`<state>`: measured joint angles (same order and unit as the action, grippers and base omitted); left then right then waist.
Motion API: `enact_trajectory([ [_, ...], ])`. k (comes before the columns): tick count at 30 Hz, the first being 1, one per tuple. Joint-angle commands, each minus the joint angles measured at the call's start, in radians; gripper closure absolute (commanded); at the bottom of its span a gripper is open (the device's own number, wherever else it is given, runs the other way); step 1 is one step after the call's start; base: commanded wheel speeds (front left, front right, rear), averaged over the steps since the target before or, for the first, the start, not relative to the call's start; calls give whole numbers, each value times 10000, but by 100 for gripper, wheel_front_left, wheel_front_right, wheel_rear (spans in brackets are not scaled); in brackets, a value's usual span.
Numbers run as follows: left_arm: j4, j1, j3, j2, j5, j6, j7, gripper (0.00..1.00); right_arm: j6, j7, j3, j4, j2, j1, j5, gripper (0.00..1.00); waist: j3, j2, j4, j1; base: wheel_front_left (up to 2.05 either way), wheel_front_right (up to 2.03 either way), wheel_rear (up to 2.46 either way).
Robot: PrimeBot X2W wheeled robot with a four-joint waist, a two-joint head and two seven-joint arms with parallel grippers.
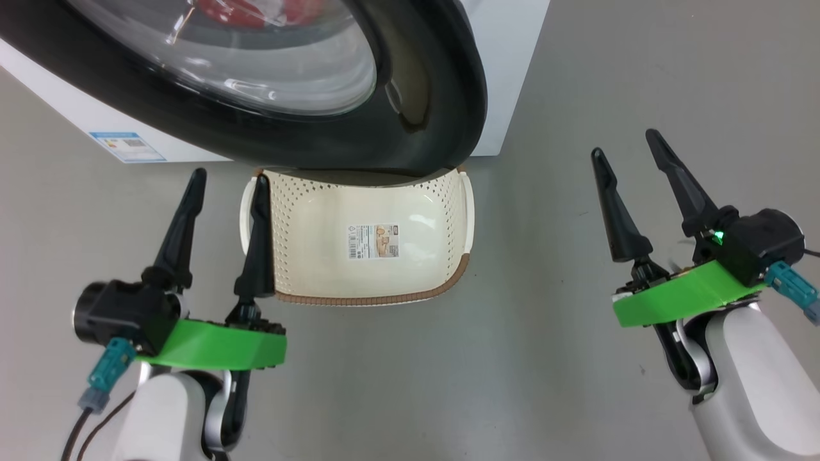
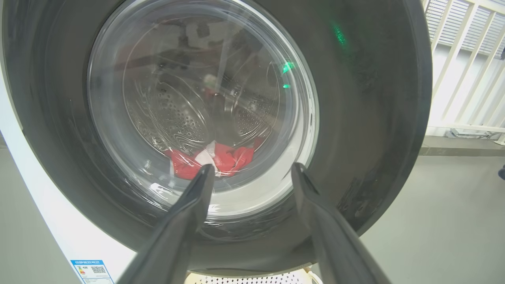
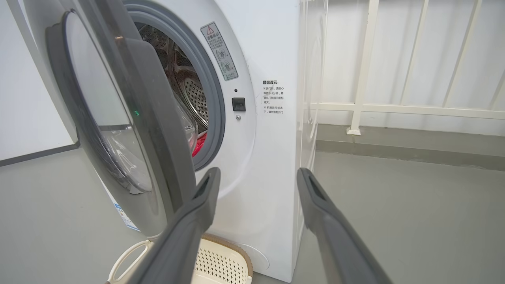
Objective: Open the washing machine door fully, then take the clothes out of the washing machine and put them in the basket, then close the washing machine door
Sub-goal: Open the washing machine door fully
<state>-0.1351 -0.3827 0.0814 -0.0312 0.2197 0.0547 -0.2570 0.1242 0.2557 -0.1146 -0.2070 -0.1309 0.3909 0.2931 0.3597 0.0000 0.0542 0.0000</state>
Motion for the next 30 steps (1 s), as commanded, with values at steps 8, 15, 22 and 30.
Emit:
enact_trajectory([
  [8,277,355,-281,-191,4,9,-47,0,65,60,-47,627,200,-689,-62,0,-166,0,-14,0,0,0,0],
  [15,190,480,-197,-191,60,39,-47,0,65,60,12,678,364,-950,-68,0,-342,0,9,0,0,0,0],
  [22,128,589,-162,-191,52,69,-47,0,65,60,55,687,444,-1116,-123,0,-464,0,50,0,0,0,0],
  [30,98,607,-145,-191,-19,106,-47,0,65,61,33,630,501,-1145,-22,0,-484,0,86,0,0,0,0],
])
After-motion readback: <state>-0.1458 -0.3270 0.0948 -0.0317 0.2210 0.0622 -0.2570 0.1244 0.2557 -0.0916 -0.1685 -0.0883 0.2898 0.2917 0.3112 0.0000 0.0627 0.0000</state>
